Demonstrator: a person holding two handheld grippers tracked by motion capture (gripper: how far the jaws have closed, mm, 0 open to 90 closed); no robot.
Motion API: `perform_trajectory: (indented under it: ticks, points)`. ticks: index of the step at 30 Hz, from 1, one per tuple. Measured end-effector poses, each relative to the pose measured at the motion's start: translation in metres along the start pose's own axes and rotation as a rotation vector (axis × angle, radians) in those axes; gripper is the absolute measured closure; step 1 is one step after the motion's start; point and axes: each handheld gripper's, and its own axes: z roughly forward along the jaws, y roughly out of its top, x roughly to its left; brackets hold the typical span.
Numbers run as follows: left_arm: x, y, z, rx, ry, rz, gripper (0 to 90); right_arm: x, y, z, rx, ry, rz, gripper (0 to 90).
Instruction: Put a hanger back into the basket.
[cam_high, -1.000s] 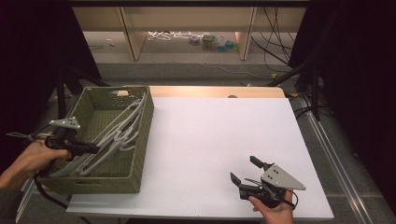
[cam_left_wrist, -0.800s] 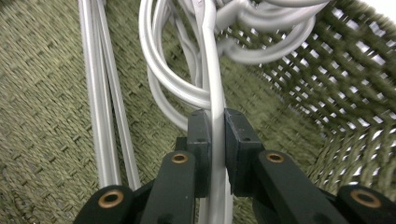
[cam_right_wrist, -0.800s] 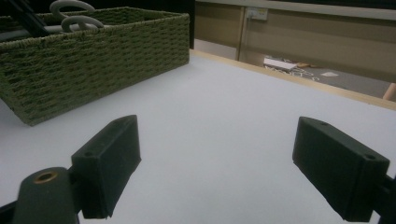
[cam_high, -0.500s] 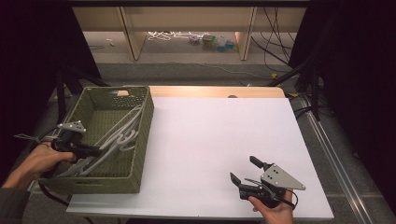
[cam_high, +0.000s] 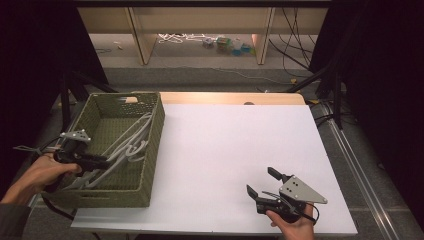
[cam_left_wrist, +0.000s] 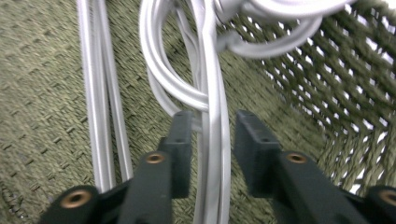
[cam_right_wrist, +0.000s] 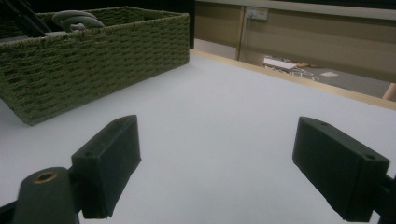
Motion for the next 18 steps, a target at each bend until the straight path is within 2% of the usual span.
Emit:
perform_trajectory:
  ticks: [3, 5, 8, 10, 12, 15, 16, 18]
  points:
    - [-0.004, 0.002, -0.004, -0.05, 0.022, -0.021, 55.1, 0.0, -0.001, 0.002, -0.02, 0.003, 0.01, 15.9]
    - [-0.008, 0.005, -0.008, -0.076, 0.029, -0.041, 49.5, 0.0, 0.0, 0.001, -0.004, -0.011, 0.004, 15.9]
    - [-0.016, 0.008, -0.016, -0.121, 0.059, -0.046, 43.3, 0.0, -0.001, 0.002, -0.019, 0.002, 0.009, 15.9]
    - [-0.022, 0.009, -0.022, -0.174, 0.083, -0.064, 39.1, 0.0, -0.001, 0.002, -0.02, 0.002, 0.009, 15.9]
    - [-0.029, 0.012, -0.029, -0.245, 0.14, -0.108, 36.4, 0.0, 0.0, 0.001, -0.005, -0.009, 0.005, 15.9]
    - [-0.043, 0.017, -0.038, -0.367, 0.147, -0.15, 33.5, 0.0, -0.001, 0.002, -0.015, 0.0, 0.011, 15.9]
    - [-0.048, 0.019, -0.041, -0.383, 0.16, -0.142, 30.8, 0.0, 0.0, 0.0, -0.005, -0.008, 0.0, 15.9]
    - [-0.059, 0.023, -0.044, -0.413, 0.168, -0.132, 29.8, 0.0, -0.001, 0.002, -0.018, 0.004, 0.009, 15.9]
